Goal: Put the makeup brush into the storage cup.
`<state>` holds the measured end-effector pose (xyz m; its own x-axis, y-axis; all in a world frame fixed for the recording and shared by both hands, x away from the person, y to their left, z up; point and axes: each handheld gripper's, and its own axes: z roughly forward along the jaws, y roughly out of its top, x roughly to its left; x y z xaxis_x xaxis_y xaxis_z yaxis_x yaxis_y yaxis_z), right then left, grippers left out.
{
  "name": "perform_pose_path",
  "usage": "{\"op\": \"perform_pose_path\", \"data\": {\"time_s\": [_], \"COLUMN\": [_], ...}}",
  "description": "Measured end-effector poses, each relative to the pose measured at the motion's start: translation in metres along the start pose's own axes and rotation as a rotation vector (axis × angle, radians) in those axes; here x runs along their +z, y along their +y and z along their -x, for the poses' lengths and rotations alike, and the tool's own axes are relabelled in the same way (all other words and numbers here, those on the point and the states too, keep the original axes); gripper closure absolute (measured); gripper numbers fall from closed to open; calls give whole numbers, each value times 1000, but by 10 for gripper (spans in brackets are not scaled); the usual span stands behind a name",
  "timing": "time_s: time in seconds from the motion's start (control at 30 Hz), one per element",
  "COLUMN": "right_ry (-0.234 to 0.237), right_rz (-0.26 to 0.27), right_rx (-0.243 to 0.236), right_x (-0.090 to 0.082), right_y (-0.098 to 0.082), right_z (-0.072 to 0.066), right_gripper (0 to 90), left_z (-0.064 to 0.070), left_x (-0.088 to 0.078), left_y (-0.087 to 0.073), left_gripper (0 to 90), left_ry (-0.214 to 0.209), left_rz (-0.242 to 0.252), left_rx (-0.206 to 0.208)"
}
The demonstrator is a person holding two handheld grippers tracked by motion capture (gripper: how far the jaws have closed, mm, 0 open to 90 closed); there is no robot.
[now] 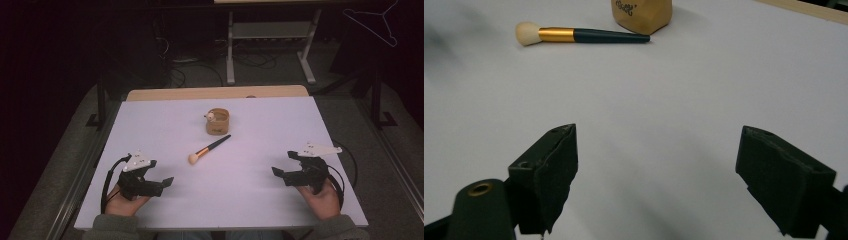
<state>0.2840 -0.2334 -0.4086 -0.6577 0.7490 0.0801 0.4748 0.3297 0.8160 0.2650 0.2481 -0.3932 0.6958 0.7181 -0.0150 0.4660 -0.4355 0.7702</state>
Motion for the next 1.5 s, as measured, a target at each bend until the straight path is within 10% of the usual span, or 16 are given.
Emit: {"op": "perform_pose_path", "data": {"time_s": [0.67,1.5], "right_ry": [-9,18], "right_rz": [12,33], "right_rx": [9,23], "right_x": [-2,-6], "right_y": [0,4], "right_z": [2,8], "right_gripper": [161,161], "left_z": [7,-6], "left_x": [8,77], "left_y": [14,98], "left_gripper": [168,235], "left_ry": [-39,-93], "left_rz": [-28,-163], "left_rx": [6,26]}}
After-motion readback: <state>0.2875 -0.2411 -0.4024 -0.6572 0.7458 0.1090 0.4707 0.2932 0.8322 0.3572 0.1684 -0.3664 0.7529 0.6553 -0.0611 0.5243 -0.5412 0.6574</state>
